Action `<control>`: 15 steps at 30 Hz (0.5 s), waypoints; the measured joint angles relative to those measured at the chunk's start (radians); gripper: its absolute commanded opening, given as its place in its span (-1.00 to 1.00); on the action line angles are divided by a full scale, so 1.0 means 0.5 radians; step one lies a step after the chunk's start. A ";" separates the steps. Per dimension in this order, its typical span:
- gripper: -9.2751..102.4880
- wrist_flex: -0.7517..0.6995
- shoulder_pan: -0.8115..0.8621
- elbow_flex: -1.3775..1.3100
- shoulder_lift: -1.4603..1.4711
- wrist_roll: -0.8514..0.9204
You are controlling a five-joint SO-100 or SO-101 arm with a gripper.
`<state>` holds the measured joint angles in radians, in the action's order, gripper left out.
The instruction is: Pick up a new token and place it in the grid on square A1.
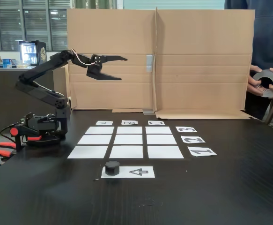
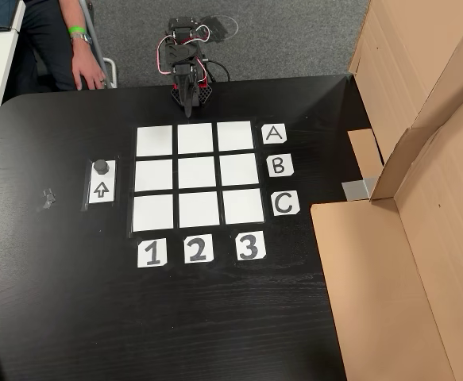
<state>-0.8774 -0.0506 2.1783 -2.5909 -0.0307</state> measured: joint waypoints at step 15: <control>-0.23 -0.565 0.497 -0.746 0.779 -0.067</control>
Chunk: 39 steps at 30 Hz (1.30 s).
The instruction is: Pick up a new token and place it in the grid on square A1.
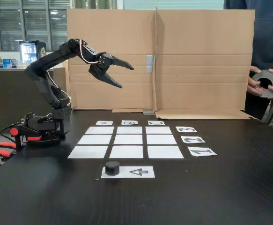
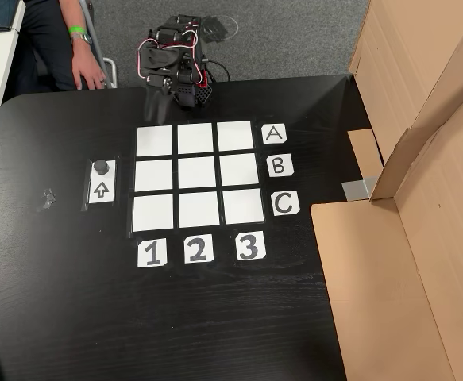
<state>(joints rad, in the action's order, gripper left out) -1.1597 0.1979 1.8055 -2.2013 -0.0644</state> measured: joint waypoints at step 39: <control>-0.23 -0.574 0.788 -0.997 1.632 0.402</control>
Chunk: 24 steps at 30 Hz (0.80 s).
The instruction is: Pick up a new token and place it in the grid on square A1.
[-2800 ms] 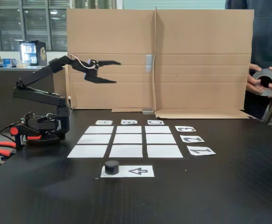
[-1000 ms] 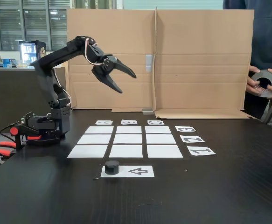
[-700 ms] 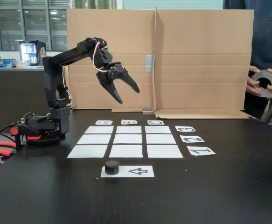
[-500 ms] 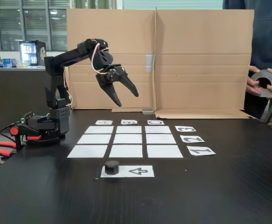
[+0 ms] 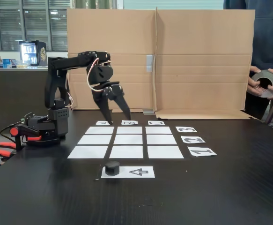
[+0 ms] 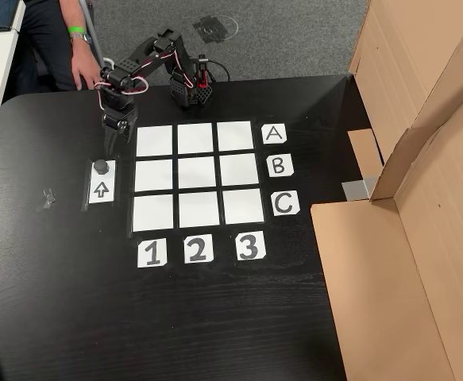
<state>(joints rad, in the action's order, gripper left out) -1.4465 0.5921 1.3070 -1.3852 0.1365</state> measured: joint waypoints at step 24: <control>-0.23 0.003 0.469 -0.497 0.607 0.396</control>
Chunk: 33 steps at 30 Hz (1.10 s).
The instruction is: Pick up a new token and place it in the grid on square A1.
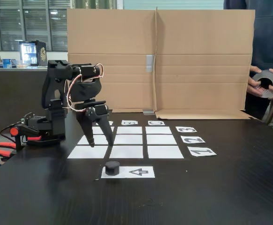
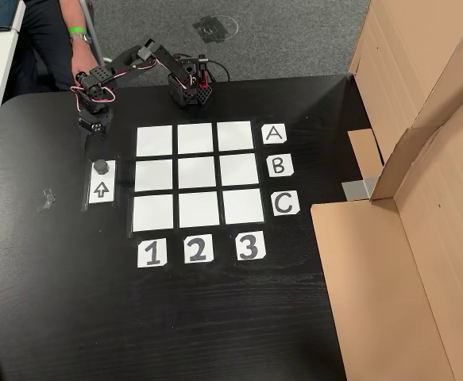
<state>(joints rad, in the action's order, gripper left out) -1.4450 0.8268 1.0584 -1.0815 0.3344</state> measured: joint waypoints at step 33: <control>-0.24 -0.209 -0.153 -0.684 0.644 0.129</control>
<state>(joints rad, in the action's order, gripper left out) -1.5493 0.7501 0.7164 -0.7593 0.3988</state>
